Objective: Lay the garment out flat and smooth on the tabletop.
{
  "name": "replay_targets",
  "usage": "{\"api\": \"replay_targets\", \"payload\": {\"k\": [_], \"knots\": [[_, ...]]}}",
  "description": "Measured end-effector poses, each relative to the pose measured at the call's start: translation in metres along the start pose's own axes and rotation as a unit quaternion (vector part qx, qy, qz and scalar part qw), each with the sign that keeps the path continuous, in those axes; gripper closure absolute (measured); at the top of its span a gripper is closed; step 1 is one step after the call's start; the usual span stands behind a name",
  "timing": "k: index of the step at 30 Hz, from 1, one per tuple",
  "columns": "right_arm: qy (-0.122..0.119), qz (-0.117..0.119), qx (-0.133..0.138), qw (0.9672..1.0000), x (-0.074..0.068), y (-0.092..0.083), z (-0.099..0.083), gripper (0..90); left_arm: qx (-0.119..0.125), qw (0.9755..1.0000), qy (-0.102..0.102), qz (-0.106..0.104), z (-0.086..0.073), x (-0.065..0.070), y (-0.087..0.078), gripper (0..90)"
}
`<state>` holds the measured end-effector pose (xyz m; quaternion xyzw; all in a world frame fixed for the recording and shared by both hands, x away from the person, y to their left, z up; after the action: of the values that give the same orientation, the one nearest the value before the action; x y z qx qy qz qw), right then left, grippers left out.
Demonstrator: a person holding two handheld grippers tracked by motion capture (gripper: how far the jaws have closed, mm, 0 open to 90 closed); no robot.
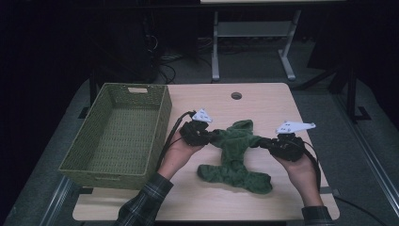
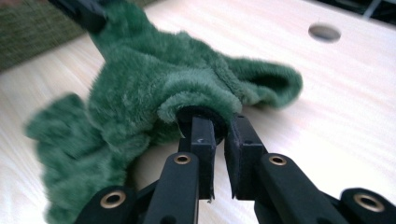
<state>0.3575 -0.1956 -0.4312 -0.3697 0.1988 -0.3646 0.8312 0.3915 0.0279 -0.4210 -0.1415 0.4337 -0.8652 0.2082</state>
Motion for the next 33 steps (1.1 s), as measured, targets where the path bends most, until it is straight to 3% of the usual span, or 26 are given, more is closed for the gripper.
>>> {"api": "replay_targets", "payload": {"k": [3, 7, 10, 15, 18, 23, 26, 29, 33], "knots": [[-0.005, 0.003, 0.002, 1.0, -0.001, -0.005, 0.007, 81.7, -0.011, 0.9999, -0.005, 0.008, -0.005, -0.002, -0.001, 86.0], [0.001, 0.009, -0.018, 0.9998, 0.002, 0.014, 0.004, 81.7, -0.042, 0.9987, -0.026, 0.009, -0.018, -0.007, 0.014, 86.0], [0.012, 0.022, -0.045, 0.9987, 0.003, 0.037, -0.005, 81.7, -0.082, 0.9959, -0.034, 0.018, -0.032, -0.012, 0.031, 86.0], [0.004, 0.031, -0.077, 0.9966, -0.001, 0.064, -0.015, 81.6, -0.132, 0.99, -0.038, 0.031, -0.05, -0.018, 0.053, 86.0], [0.005, 0.033, -0.102, 0.9942, -0.003, 0.076, -0.022, 81.4, -0.146, 0.988, -0.043, 0.028, -0.056, -0.018, 0.061, 85.9], [0.008, 0.037, -0.109, 0.9934, -0.003, 0.083, -0.025, 79.7, -0.146, 0.9878, -0.043, 0.031, -0.057, -0.018, 0.062, 84.3], [0.005, 0.034, -0.102, 0.9942, -0.002, 0.078, -0.023, 71.4, -0.135, 0.989, -0.05, 0.033, -0.054, -0.02, 0.055, 69.5], [0.0, 0.03, -0.075, 0.9967, -0.001, 0.062, -0.013, 65.6, -0.112, 0.992, -0.054, 0.021, -0.043, -0.018, 0.039, 62.5], [0.017, 0.021, -0.053, 0.9982, 0.008, 0.042, 0.001, 65.1, -0.074, 0.9958, -0.044, 0.03, -0.024, -0.019, 0.019, 59.5]]}}
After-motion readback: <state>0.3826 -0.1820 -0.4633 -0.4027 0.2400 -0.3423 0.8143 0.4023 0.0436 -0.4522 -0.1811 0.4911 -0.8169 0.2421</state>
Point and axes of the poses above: each handheld gripper's, and its own axes: y roughly forward along the jaws, z roughly out of its top, x roughly to its right, the point moved 7 cm from there along y, roughly forward along the jaws, and after that the axes turned 12 degrees about -x, right-handed, at the moved point
